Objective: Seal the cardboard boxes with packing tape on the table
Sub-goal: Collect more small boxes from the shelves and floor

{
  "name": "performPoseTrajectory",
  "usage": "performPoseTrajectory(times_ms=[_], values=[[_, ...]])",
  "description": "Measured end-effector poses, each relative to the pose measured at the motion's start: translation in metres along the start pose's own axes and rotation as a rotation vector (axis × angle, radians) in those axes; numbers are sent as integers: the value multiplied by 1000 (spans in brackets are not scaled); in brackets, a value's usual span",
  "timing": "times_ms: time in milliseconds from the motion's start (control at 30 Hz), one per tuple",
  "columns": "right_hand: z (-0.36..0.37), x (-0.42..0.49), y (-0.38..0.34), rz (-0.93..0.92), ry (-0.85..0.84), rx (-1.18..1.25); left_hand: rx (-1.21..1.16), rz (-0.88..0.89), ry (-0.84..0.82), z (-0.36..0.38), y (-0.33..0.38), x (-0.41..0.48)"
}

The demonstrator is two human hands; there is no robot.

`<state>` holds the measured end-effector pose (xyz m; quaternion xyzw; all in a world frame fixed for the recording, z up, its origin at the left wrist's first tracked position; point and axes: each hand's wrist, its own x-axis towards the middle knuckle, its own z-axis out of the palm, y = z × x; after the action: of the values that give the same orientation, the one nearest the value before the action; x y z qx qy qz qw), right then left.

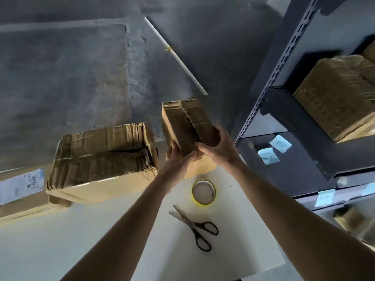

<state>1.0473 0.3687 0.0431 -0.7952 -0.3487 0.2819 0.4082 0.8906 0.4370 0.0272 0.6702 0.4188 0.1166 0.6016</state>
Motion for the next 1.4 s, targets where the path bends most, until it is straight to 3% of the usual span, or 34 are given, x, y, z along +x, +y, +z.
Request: performPoseTrajectory(times_ms=[400, 667, 967, 1233, 1400], values=[[-4, 59, 31, -61, -144, -170, 31, -165, 56, 21, -1, 18], [-14, 65, 39, -57, -84, -113, 185, -189, 356, -3, 26, 33], [-14, 61, 42, -228, 31, -123, 194, -192, 423, 5, 17, 24], [-23, 35, 36, -31, 123, -107, 240, -252, 374, 14, 15, 6], [-37, 0, 41, 32, 157, -80, 310, -99, 399, 13, 16, -6]])
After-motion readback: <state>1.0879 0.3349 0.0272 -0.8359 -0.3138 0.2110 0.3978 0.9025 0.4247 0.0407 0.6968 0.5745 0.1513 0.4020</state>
